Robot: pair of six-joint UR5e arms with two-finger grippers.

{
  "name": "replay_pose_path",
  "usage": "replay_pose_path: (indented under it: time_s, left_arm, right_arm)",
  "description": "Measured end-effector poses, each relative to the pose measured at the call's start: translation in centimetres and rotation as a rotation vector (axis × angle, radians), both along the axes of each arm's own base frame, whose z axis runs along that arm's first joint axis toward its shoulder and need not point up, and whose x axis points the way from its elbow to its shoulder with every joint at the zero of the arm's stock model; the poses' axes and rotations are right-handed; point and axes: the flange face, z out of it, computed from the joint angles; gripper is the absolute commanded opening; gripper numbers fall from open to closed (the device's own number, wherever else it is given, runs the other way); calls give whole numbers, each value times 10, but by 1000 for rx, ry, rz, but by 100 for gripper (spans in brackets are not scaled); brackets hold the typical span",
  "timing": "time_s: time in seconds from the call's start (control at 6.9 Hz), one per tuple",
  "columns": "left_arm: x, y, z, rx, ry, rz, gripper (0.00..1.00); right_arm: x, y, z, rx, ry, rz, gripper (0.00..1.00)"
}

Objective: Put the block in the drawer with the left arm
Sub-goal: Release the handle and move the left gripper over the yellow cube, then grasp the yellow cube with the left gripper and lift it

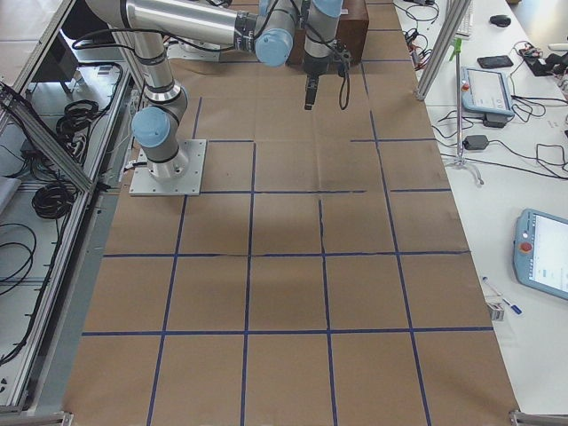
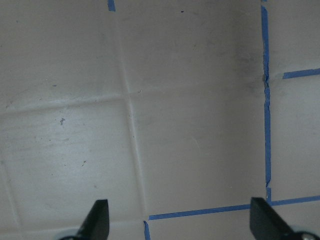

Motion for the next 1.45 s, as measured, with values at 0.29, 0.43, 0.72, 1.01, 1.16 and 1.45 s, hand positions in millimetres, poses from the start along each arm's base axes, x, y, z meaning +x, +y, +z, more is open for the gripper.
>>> replay_pose_path:
  time_s: [0.29, 0.43, 0.72, 1.01, 1.16, 1.45]
  left_arm:
    - [3, -4, -39, 30, 24, -1, 98]
    - [4, -5, -54, 41, 33, 0, 98]
    - [5, -6, -71, 50, 39, 0, 70]
    - [7, -7, -68, 42, 32, 1, 37]
    - [7, -8, -62, 31, 23, 0, 32]
    - [7, -10, -38, 7, -2, 1, 32]
  right_arm:
    - [0, 0, 0, 0, 0, 0, 100]
    - [0, 0, 0, 0, 0, 0, 100]
    - [0, 0, 0, 0, 0, 0, 100]
    - [0, 0, 0, 0, 0, 0, 100]
    - [0, 0, 0, 0, 0, 0, 100]
    - [0, 0, 0, 0, 0, 0, 100]
